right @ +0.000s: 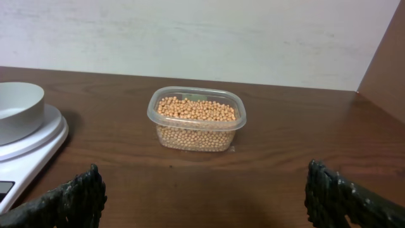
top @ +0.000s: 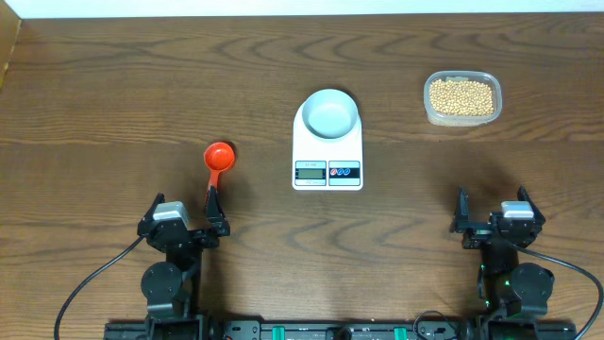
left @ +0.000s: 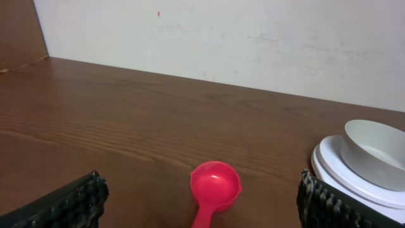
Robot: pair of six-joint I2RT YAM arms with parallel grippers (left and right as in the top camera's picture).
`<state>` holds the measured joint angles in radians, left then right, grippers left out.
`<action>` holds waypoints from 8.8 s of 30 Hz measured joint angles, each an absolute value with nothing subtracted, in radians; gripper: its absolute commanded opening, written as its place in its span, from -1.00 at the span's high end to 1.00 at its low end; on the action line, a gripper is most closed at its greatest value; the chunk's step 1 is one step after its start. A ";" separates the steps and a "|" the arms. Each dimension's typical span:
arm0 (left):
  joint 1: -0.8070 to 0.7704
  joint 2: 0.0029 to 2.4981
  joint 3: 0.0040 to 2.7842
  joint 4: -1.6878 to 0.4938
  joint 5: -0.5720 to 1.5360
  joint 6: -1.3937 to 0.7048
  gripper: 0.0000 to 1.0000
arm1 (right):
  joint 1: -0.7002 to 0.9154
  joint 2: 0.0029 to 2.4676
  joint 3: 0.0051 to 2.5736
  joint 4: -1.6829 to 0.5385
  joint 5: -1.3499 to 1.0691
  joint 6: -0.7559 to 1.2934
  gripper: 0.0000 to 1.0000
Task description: Scoop item into bowl and weigh 50g on scale
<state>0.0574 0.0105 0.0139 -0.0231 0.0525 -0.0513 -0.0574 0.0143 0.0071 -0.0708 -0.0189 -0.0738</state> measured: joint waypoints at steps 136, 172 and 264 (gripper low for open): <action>0.057 0.213 0.389 -0.222 0.115 -0.082 -0.96 | -0.037 0.015 0.007 -0.071 -0.019 -0.074 -0.99; 0.057 1.222 1.033 -0.814 0.357 -0.131 -0.84 | -0.037 0.015 0.007 -0.070 -0.019 -0.074 -0.98; 0.058 1.152 1.035 -1.094 0.021 -1.122 0.86 | -0.037 0.015 0.007 -0.039 -0.472 0.736 -0.98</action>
